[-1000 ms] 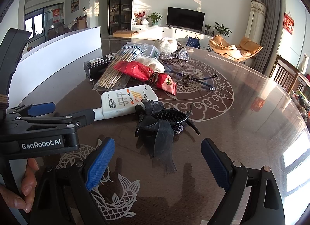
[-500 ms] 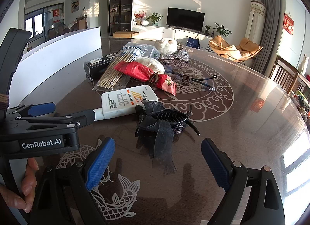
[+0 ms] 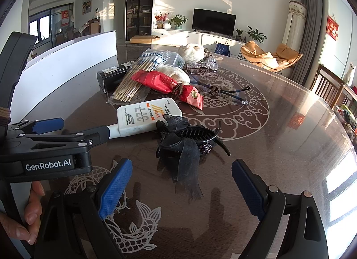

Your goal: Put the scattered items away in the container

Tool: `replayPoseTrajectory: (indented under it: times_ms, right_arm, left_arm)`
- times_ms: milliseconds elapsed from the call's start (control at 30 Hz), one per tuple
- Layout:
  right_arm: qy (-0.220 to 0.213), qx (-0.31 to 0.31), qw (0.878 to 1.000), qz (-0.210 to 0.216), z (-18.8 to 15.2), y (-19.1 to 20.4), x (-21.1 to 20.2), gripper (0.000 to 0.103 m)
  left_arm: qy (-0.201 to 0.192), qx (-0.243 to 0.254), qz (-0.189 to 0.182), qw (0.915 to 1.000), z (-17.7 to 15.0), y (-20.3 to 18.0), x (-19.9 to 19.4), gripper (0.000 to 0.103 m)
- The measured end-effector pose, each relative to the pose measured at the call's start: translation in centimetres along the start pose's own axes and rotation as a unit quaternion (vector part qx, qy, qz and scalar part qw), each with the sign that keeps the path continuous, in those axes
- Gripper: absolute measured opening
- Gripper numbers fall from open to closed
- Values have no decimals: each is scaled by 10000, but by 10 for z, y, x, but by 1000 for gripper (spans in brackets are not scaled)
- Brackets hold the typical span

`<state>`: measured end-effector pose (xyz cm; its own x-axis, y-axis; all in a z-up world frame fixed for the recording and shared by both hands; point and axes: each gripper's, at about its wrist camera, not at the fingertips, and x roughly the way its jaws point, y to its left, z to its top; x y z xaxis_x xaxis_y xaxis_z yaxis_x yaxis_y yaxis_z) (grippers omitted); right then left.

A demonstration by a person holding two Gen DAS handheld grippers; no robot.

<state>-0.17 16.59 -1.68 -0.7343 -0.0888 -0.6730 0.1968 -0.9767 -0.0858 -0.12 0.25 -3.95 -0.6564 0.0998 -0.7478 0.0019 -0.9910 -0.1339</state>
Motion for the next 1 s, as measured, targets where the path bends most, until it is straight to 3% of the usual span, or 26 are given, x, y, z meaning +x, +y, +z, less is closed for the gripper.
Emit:
replayPoseTrajectory:
  times_ms: [1000]
  right_arm:
    - [151, -53, 9999, 7, 1, -1, 3, 91]
  left_arm:
    - [103, -15, 16, 9999, 0, -2, 5, 103]
